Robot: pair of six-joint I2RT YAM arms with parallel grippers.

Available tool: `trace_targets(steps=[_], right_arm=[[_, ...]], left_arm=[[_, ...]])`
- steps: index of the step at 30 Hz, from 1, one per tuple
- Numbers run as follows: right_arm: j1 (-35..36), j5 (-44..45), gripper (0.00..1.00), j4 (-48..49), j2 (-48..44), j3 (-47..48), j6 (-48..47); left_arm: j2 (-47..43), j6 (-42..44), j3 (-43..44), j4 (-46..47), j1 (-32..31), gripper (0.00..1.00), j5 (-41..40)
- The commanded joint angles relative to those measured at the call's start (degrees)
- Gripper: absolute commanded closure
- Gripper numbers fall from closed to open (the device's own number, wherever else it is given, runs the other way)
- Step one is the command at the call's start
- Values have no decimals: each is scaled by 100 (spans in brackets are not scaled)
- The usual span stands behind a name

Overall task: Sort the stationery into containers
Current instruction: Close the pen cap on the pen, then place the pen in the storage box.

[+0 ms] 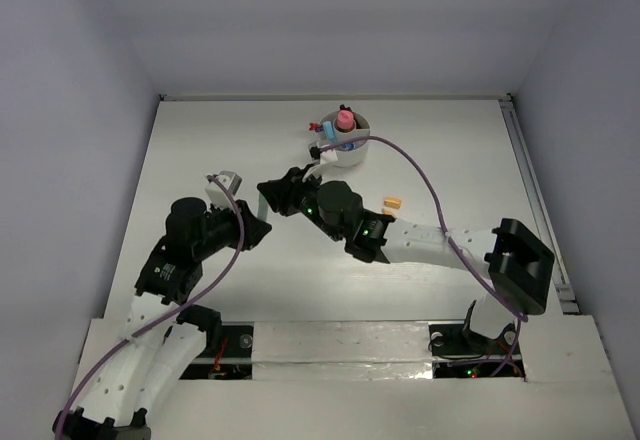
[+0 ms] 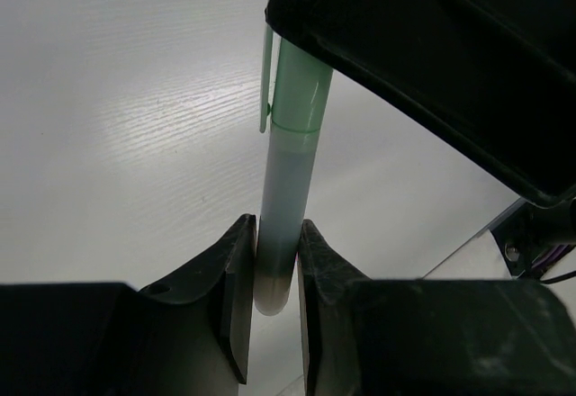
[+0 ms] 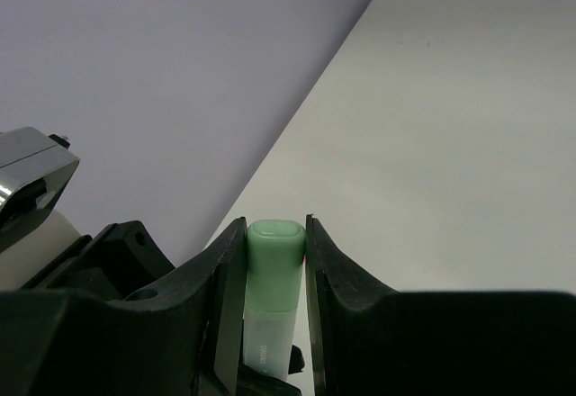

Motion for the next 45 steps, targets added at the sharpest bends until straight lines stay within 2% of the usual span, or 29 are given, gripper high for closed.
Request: trace_targets(steps=[1,9,21,25,31,33,34,36,37,38,41,45], right_arm=[[690,-807,100,-1301,83,-616,-54],[1094,-991,100,-1116,321,-872,307],[1261,-1044,100,-1020,365,-1003,509],[1261,-808,100,-1064,286,-933,501],[586,-771,100,-941,75,-696,448],[348,-728,100,-862,-48,-600,457],[121,-702,100,-809,-74,-547,422],[-126,-570,100,-783,-110,-424,343],[-397,-543,100,-809,-101,-249,247],[-530,-526,100,-818,-110,-160,211],[-1056,-227,100,-809,-57,225,0],[-1717,98,100,-844,136,753,-290]], left_arm=[[-18,-183,684,1933,236,100,-1272],[87,-253,807,1933,236,100,-1316],[263,-165,1273,2082,236,100,-1641],[245,-262,1168,2188,236,100,-1492],[53,-394,904,1916,236,99,-1001],[-36,-411,851,1592,236,92,-851],[-132,-429,781,1512,236,81,-789],[-211,-412,720,1354,236,65,-666],[-281,-394,676,1188,236,48,-561],[-308,-376,675,1090,236,42,-516],[-413,-183,702,677,236,30,-411],[-651,-218,649,650,236,20,-50]])
